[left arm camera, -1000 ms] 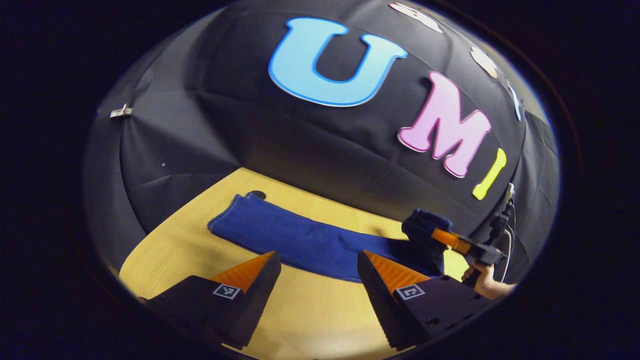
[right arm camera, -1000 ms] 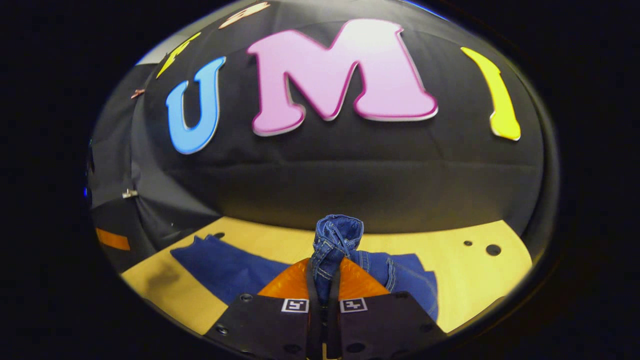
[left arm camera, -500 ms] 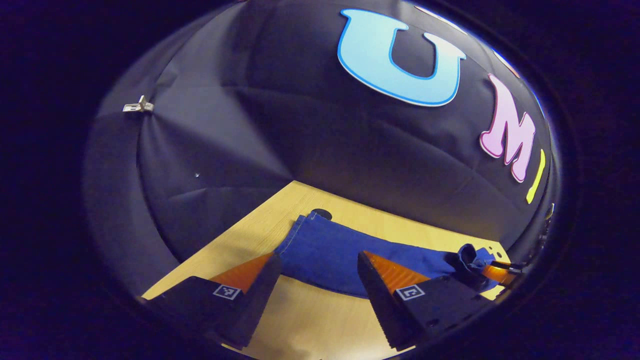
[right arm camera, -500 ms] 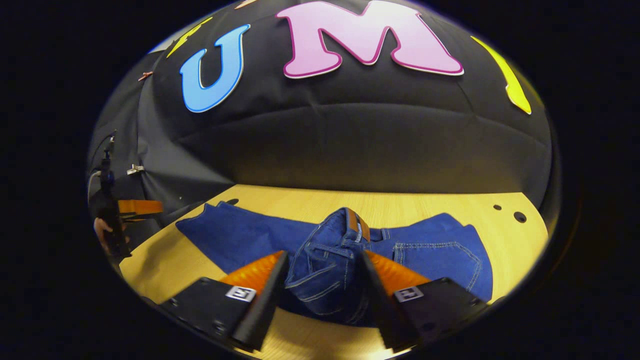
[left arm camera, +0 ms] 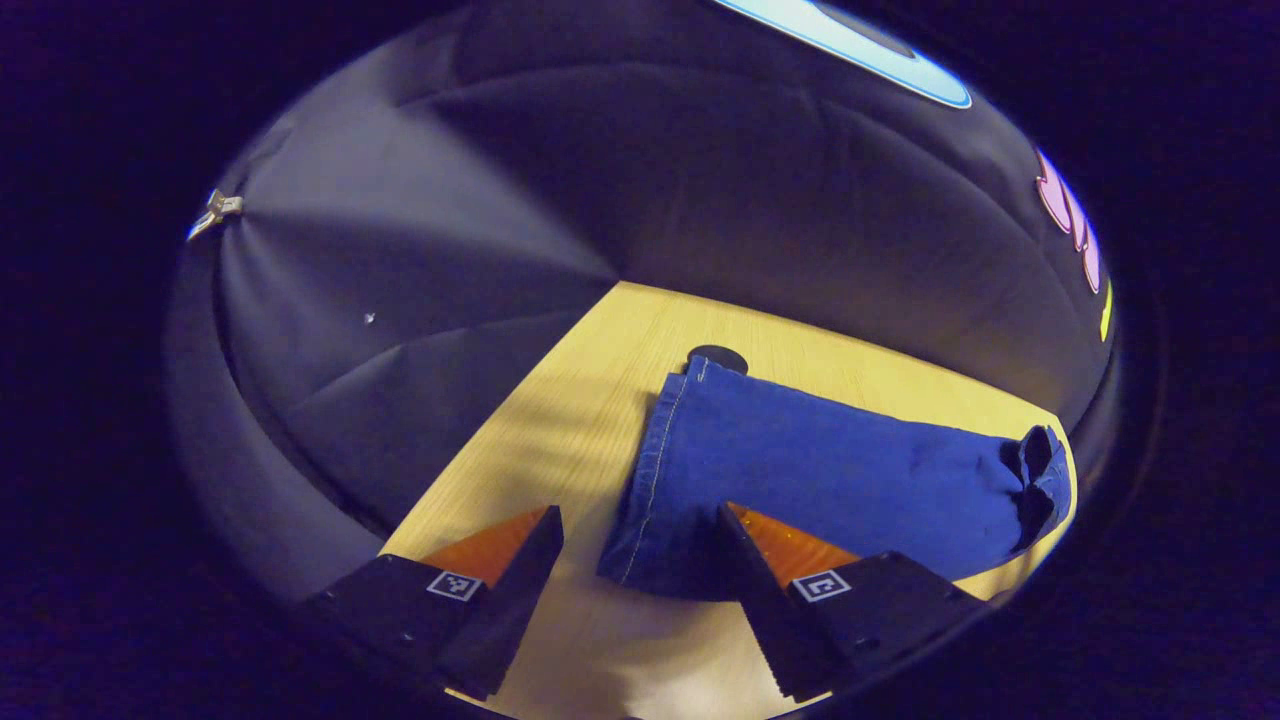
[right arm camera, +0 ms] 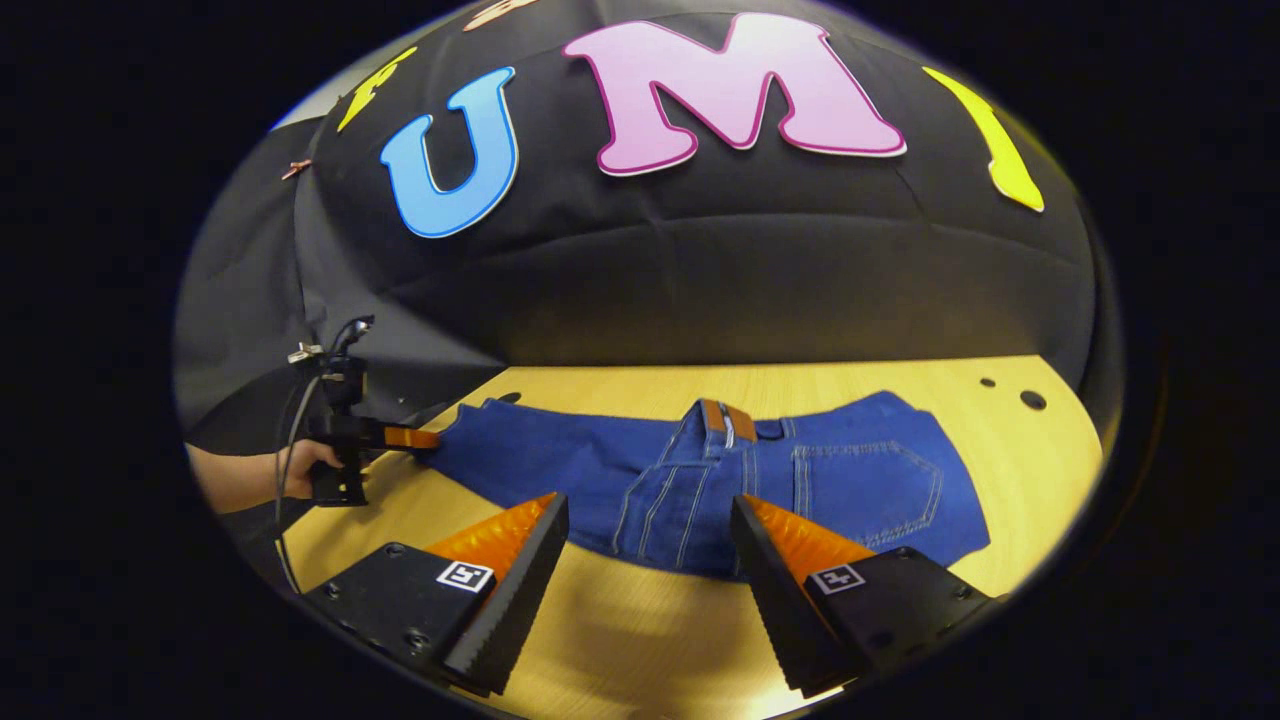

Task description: Grasp the waist and the cuffs of the jeans and fold them to make the two legs overlap; first hold the waist and fold one-third of the jeans toward the cuffs, then hold the cuffs and fold the remaining one-third in the same direction to finish folding.

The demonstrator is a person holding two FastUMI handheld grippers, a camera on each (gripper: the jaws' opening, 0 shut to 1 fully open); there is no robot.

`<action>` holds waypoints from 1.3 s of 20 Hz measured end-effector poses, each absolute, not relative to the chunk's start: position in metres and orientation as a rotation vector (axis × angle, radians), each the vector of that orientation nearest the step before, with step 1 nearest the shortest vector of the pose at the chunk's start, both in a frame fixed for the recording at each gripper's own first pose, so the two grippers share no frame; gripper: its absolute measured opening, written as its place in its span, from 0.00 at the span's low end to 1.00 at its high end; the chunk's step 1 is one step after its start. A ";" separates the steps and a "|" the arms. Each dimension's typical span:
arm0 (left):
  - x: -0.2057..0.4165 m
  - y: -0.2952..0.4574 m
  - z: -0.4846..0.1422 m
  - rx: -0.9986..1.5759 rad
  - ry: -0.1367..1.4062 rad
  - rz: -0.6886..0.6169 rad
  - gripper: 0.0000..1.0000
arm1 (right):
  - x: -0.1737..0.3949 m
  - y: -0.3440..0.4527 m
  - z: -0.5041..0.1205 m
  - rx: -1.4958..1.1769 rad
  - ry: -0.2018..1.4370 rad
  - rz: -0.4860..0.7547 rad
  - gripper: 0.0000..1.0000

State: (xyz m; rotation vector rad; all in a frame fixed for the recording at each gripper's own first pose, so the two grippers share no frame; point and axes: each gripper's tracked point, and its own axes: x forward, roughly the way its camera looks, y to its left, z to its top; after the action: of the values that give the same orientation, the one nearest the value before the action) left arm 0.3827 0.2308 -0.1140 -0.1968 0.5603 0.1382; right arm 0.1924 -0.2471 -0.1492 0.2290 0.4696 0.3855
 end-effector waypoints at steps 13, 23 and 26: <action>0.391 0.211 -0.120 -0.184 0.614 0.056 0.61 | 0.166 -0.262 -0.172 0.277 0.543 0.373 0.98; 0.395 0.203 -0.108 -0.298 0.548 0.043 0.08 | 0.159 -0.286 -0.184 0.258 0.585 0.328 0.98; 0.396 0.205 -0.090 -0.241 0.495 0.044 0.06 | 0.158 -0.296 -0.171 0.245 0.566 0.306 0.98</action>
State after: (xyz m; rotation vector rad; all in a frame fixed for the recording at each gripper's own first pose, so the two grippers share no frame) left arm 0.3964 0.2055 -0.0900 -0.2413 0.4951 0.0444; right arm 0.1580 -0.2960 -0.1715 0.2450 0.5659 0.3056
